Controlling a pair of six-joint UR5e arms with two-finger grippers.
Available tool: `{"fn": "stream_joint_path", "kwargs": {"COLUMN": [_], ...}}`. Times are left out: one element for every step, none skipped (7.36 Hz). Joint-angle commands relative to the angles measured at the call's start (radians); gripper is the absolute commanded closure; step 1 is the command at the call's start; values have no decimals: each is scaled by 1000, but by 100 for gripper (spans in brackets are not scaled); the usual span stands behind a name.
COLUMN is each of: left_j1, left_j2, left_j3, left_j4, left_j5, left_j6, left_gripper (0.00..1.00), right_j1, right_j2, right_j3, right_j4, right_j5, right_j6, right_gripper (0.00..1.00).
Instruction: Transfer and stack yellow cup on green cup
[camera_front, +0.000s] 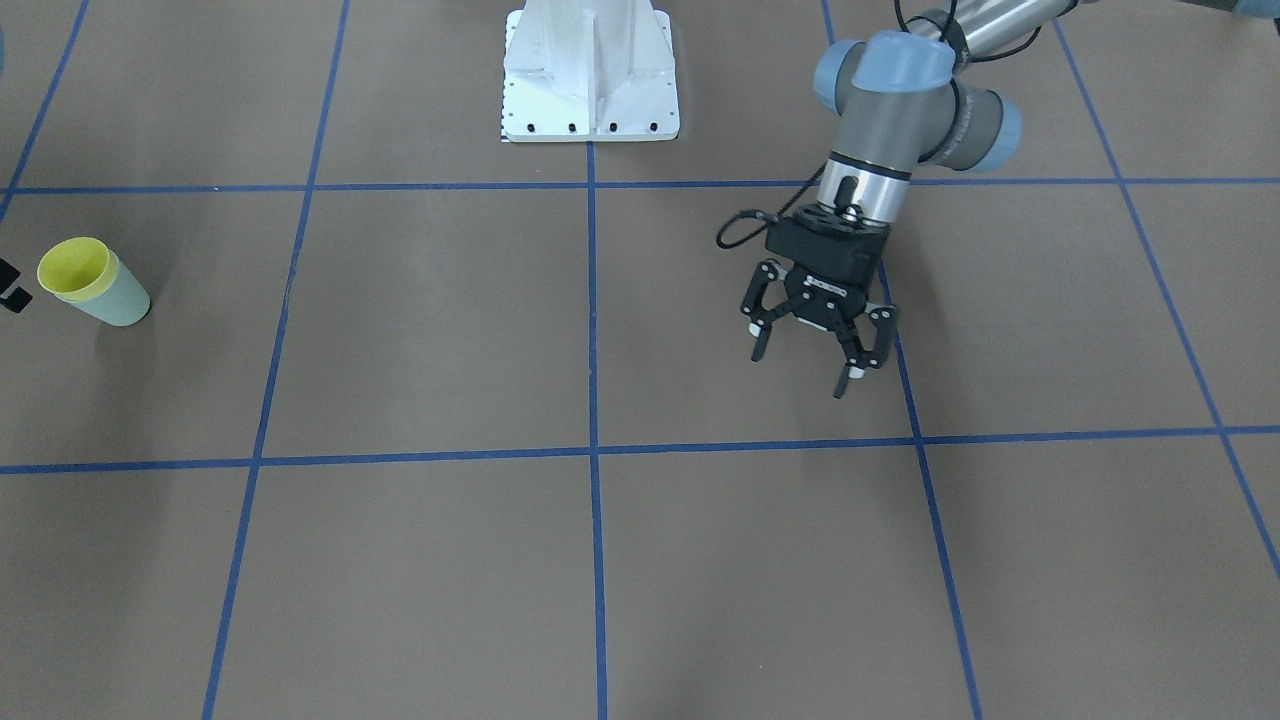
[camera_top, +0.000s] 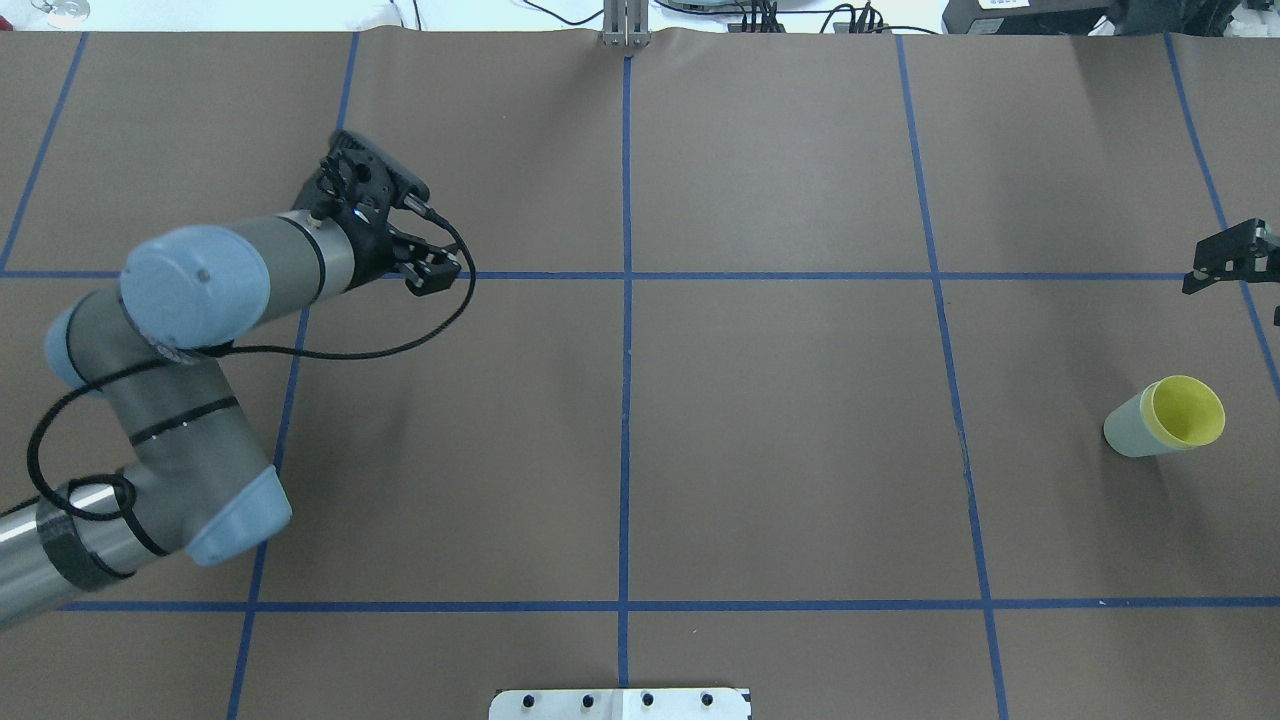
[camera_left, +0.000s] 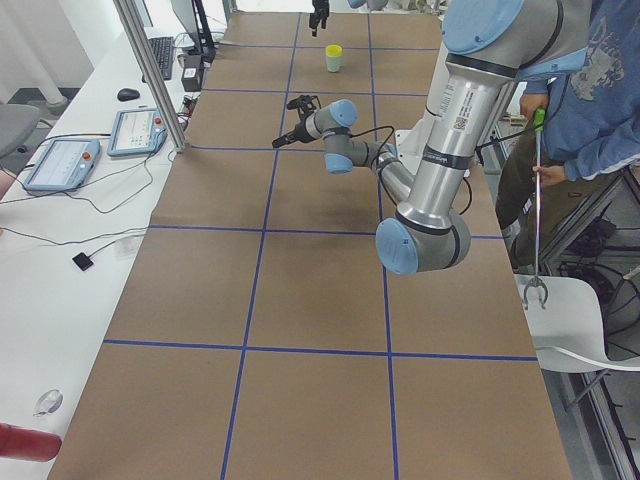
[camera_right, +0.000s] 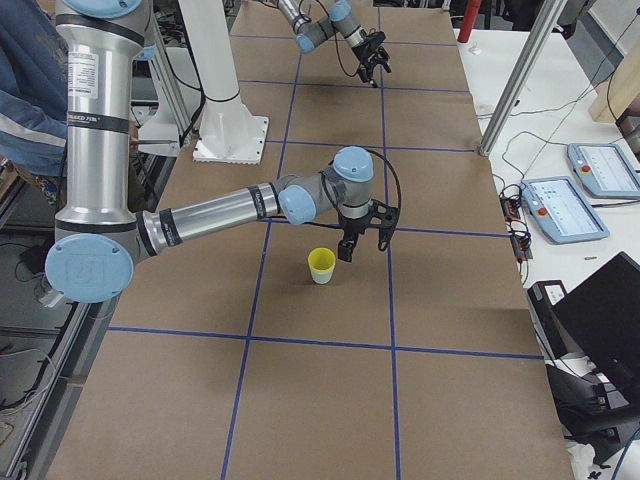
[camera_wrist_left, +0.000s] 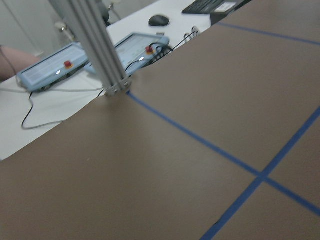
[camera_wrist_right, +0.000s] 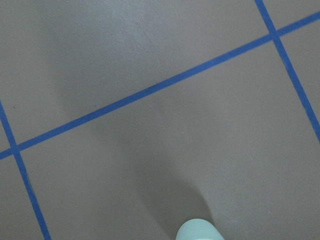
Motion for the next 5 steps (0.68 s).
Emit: {"fn": "stream_joint_path", "kwargs": {"left_j1": [-197,-318,-445,-559,-650], "left_j2": [4,42,89,175,233], "left_j3": [7,28,54,54,70], "left_j4": [356,424,435,429,435], "left_j5": [-255,-396,-623,-762,-761], "left_j6": [3,3,11,88,300], "left_gripper": [1,1,1,0,0], "right_j1": [50,84,120,150,167], "right_j2": [66,81,87,87,86], "right_j3": [-64,-99,-141,-171,-185], "right_j4": [-5,-7,-7,-8,-8], "right_j5": [2,4,12,30,33], "right_j6": [-121,-211,-326,-412,-452], "right_gripper": [0,0,0,0,0]}}
